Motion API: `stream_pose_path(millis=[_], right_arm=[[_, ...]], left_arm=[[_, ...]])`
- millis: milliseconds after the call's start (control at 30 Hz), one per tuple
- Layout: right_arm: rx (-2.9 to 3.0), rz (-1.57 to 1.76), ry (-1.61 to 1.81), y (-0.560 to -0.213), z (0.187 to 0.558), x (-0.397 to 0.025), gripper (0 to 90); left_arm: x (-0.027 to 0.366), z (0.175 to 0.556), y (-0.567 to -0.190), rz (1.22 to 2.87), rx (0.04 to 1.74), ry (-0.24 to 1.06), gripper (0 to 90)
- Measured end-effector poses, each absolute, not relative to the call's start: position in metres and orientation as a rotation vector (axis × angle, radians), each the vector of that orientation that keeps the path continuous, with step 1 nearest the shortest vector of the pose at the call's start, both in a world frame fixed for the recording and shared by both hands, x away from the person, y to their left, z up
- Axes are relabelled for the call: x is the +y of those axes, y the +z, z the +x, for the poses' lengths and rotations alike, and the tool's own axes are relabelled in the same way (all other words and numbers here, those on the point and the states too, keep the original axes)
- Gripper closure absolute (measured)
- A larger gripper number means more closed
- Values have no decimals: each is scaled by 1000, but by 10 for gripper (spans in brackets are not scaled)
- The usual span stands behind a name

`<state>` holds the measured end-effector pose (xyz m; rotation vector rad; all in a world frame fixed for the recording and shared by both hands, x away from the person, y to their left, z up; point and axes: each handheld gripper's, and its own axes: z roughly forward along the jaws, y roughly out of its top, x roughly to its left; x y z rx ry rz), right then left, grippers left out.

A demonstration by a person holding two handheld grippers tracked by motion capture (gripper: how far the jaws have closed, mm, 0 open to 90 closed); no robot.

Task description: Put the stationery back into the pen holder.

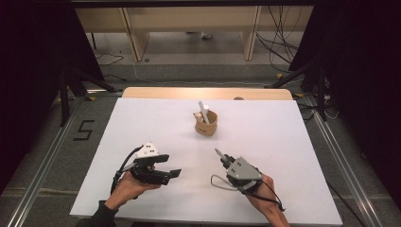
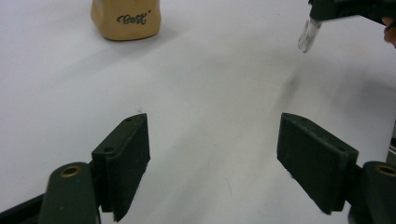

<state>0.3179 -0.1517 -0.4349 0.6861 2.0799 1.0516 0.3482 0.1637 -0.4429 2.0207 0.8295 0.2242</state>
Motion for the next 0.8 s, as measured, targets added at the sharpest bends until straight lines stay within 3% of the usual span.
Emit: stream_pose_path(millis=[367, 800], right_arm=[[2000, 1030, 1392, -418, 379, -165, 799], [1947, 1184, 1518, -405, 429, -159, 799]], left_arm=[[186, 342, -456, 1943, 889, 263, 231], [196, 332, -462, 1887, 877, 295, 203]])
